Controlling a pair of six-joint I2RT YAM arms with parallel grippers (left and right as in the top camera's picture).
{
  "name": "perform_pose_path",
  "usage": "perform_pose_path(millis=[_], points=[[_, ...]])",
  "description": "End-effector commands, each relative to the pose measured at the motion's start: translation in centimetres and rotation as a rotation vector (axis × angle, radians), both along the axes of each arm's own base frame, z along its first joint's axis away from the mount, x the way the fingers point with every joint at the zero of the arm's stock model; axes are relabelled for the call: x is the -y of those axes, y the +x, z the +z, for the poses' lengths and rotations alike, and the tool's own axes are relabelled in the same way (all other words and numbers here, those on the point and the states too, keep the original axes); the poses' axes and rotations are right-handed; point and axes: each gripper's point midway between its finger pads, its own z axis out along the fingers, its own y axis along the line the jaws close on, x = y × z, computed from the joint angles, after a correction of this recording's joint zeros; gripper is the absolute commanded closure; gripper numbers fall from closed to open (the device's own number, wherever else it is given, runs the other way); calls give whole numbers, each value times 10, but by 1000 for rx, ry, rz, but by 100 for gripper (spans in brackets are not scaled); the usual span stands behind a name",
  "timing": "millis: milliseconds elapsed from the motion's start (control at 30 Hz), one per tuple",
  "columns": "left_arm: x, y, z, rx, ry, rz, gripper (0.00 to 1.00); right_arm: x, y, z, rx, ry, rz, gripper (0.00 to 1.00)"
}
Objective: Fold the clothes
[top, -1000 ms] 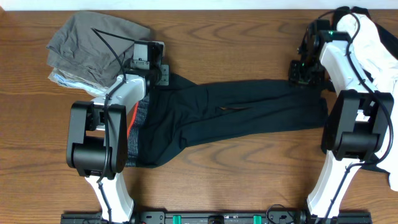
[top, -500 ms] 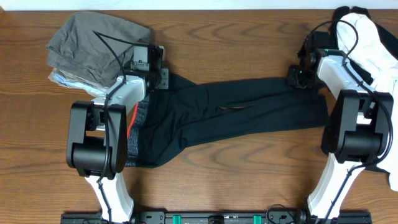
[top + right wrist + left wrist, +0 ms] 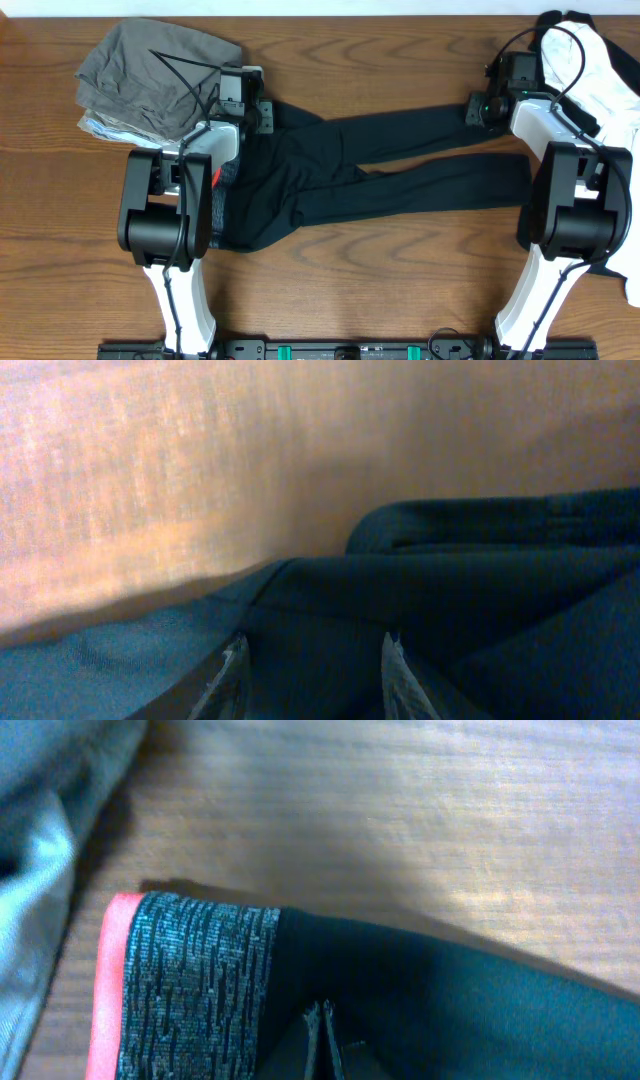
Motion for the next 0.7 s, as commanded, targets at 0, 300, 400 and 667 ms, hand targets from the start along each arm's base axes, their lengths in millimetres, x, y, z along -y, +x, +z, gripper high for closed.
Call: perform_pose_path(millis=[0,300,400,667], points=[[-27,-26,-60,-127,58,101,94,5,-25,-64,-128,5,-9,56],[-63,19,-25,33,23,216,94,8,-30,-107,-161,14,-28,31],[-70,29,-15,72,17,230,94,11,-28,-113,-152,18,-41,24],[-69,36,-8,98,3,231,94,14,2,-100,-26,14,-40,15]])
